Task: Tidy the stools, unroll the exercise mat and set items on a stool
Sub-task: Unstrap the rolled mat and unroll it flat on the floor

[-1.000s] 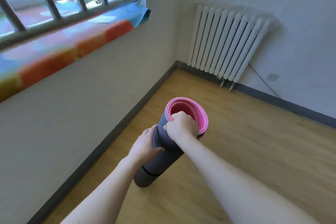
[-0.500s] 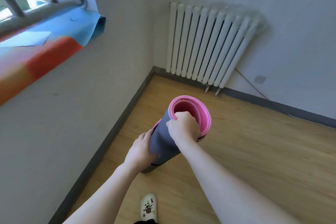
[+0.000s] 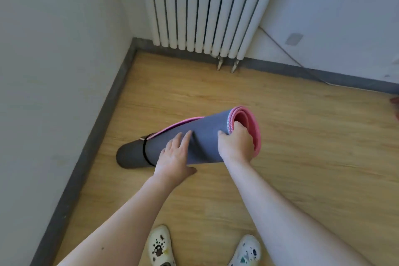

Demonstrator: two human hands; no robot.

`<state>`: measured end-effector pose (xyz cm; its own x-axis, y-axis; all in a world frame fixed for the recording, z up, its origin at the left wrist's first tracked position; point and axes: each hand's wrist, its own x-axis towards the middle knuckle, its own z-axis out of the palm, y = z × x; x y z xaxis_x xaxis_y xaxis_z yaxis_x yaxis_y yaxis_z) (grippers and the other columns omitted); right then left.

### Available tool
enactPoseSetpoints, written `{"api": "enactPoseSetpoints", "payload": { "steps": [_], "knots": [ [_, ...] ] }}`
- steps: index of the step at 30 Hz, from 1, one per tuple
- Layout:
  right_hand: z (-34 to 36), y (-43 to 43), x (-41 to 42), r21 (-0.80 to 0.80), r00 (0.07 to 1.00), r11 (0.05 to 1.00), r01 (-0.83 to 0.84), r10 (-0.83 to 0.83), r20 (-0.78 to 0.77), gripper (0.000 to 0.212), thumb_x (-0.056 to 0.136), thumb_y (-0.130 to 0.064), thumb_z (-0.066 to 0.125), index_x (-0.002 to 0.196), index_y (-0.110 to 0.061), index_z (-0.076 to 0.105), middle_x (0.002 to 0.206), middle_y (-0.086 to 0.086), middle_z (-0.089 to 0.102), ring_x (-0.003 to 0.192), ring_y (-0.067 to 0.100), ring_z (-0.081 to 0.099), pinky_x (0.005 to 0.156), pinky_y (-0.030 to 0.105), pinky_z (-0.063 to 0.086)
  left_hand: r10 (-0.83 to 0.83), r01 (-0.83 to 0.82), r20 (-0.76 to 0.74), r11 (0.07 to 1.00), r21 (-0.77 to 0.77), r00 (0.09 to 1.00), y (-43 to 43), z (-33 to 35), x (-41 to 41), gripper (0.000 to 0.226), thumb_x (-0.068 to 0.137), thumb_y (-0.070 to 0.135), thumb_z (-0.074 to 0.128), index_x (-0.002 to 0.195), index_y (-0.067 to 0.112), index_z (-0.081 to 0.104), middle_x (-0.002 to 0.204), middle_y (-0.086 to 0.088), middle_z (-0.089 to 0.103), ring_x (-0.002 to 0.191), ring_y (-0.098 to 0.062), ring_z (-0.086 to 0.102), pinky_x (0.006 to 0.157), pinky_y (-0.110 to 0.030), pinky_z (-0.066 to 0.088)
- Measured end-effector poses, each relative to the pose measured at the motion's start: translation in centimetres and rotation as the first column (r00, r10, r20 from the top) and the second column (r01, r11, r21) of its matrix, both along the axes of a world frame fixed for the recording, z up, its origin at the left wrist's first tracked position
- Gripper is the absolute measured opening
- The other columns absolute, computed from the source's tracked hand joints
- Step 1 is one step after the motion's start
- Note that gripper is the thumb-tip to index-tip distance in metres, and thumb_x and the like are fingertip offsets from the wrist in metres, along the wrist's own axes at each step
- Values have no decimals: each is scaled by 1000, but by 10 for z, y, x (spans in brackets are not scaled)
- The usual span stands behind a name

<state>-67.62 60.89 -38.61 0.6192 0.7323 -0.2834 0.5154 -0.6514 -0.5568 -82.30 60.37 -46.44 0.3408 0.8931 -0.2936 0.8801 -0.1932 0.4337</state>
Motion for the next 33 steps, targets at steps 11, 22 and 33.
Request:
{"api": "enactPoseSetpoints", "payload": {
  "steps": [11,22,33],
  "knots": [
    [-173,-30,192,-63,954,953,295,-298,-32,38,85,-14,57,123,-11,52,121,11,63,114,33,56,93,40,45,-351,353,-114,936,-2,929,11,-158,218,144,55,53,82,140,33,-32,158,-5,-10,146,-20,-9,114,-52,7],
    [-379,-56,307,-242,883,874,422,-456,-108,53,88,-16,52,140,-18,41,126,13,53,120,32,48,99,45,42,-489,464,-248,872,-157,836,1,-352,322,119,67,50,74,150,27,-8,157,-7,7,145,-23,1,115,-53,10],
    [-521,-69,337,-293,892,873,389,-437,-118,56,90,-23,52,143,-34,35,127,12,44,121,32,42,102,45,40,-505,466,-290,863,-196,813,-12,-475,360,112,73,45,71,150,25,-8,157,-11,6,145,-28,1,111,-61,4]
  ]
}}
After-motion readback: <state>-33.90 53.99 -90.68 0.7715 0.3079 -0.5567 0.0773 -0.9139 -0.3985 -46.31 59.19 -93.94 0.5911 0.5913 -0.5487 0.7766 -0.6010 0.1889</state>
